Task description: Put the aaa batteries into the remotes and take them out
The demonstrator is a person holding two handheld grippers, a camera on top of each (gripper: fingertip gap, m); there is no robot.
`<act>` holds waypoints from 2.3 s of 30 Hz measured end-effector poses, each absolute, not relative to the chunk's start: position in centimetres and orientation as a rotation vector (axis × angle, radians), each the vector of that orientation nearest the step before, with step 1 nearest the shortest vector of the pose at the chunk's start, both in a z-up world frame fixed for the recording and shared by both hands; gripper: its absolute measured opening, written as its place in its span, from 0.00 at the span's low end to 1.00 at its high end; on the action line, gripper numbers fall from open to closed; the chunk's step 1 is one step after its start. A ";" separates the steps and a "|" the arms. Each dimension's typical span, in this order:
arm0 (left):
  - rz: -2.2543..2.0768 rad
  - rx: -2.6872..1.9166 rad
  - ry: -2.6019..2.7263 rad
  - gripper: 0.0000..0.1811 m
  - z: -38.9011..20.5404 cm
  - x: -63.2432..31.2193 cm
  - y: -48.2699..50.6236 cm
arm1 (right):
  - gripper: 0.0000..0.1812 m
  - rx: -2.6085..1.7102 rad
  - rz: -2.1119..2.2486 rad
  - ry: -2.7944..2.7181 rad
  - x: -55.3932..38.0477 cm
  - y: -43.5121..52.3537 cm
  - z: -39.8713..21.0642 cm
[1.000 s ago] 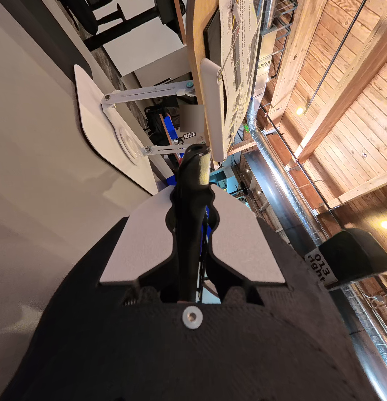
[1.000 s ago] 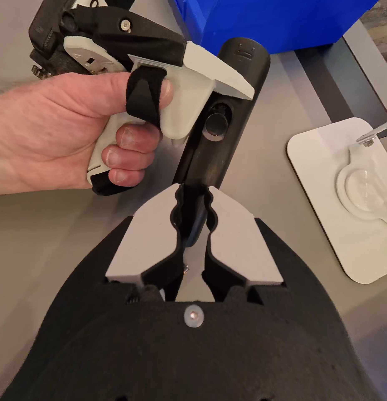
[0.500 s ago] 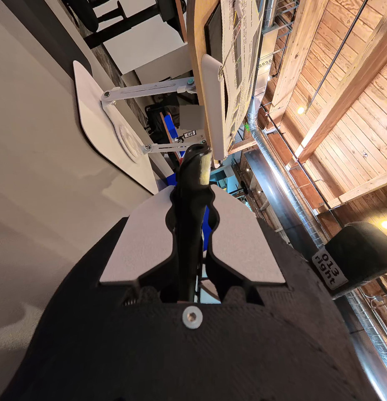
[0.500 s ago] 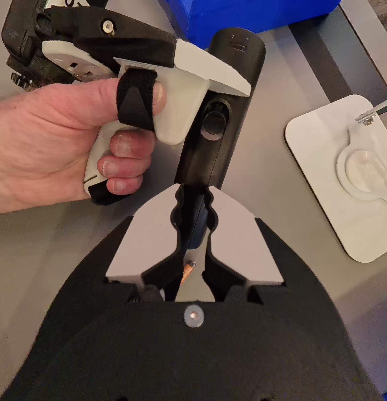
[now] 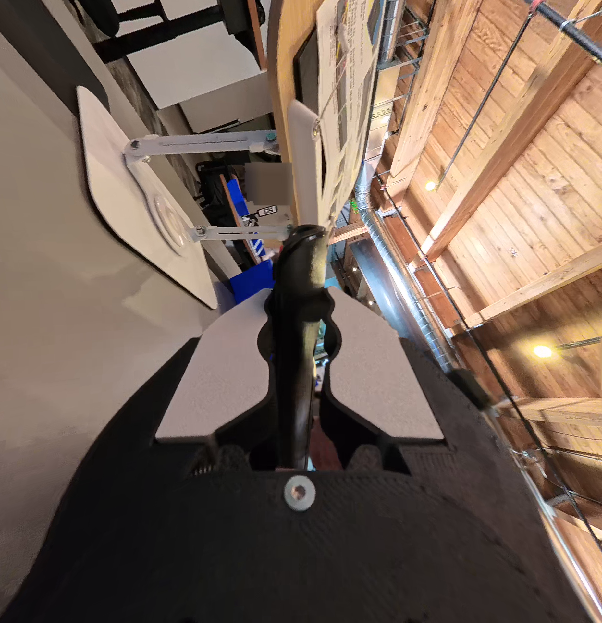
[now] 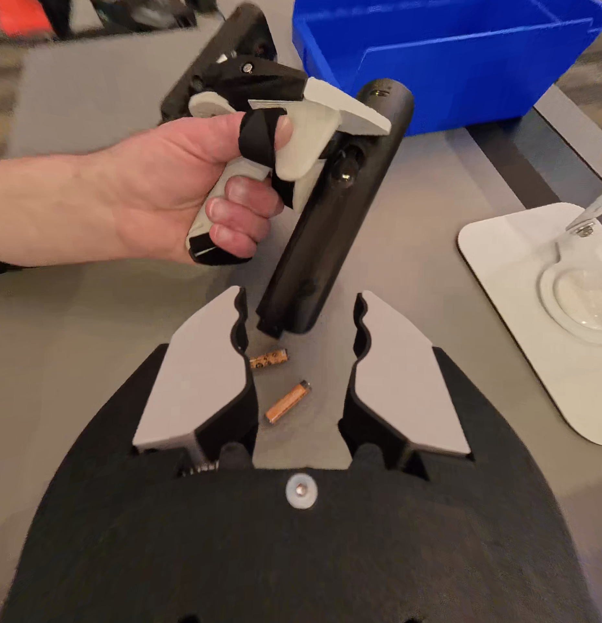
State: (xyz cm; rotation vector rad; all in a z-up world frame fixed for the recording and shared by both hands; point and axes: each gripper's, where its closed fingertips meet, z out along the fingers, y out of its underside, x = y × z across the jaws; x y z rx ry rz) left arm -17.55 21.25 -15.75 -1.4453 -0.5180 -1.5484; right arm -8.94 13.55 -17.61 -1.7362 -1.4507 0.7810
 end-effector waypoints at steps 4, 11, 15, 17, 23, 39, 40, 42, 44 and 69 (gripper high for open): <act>-1.687 -1.291 -0.521 0.14 -13.1 -17.1 20.6 | 0.42 -1.665 1.193 -1.211 -8.4 12.8 -16.4; -1.851 -1.125 -0.521 0.14 -10.3 -16.7 19.6 | 0.48 -1.439 1.604 -0.939 -9.3 11.1 -15.5; -1.872 -1.105 -0.507 0.14 -9.7 -16.4 19.3 | 0.48 -1.410 1.641 -0.952 -10.1 10.7 -15.5; -1.884 -1.102 -0.512 0.14 -9.6 -16.2 19.3 | 0.47 -1.395 1.672 -0.932 -10.4 10.7 -15.2; -1.906 -1.102 -0.505 0.14 -9.5 -15.8 19.1 | 0.47 -1.373 1.666 -0.947 -10.6 10.5 -15.2; -1.745 -1.305 -0.136 0.14 -8.5 -11.7 17.6 | 0.33 -1.571 1.534 -1.007 -10.2 11.4 -15.2; -1.710 -1.341 -0.082 0.14 -8.5 -10.7 17.2 | 0.32 -1.587 1.516 -1.027 -10.1 11.3 -15.1; -1.654 -1.390 0.016 0.14 -8.7 -8.8 16.5 | 0.27 -1.590 1.508 -1.054 -10.1 11.0 -14.3; -1.657 -1.412 0.091 0.14 -8.8 -7.2 15.8 | 0.19 -1.636 1.479 -1.094 -10.2 10.7 -14.5; -1.170 -1.646 0.425 0.09 -12.4 -13.5 15.4 | 0.14 -2.181 0.832 -0.564 18.8 23.2 -12.5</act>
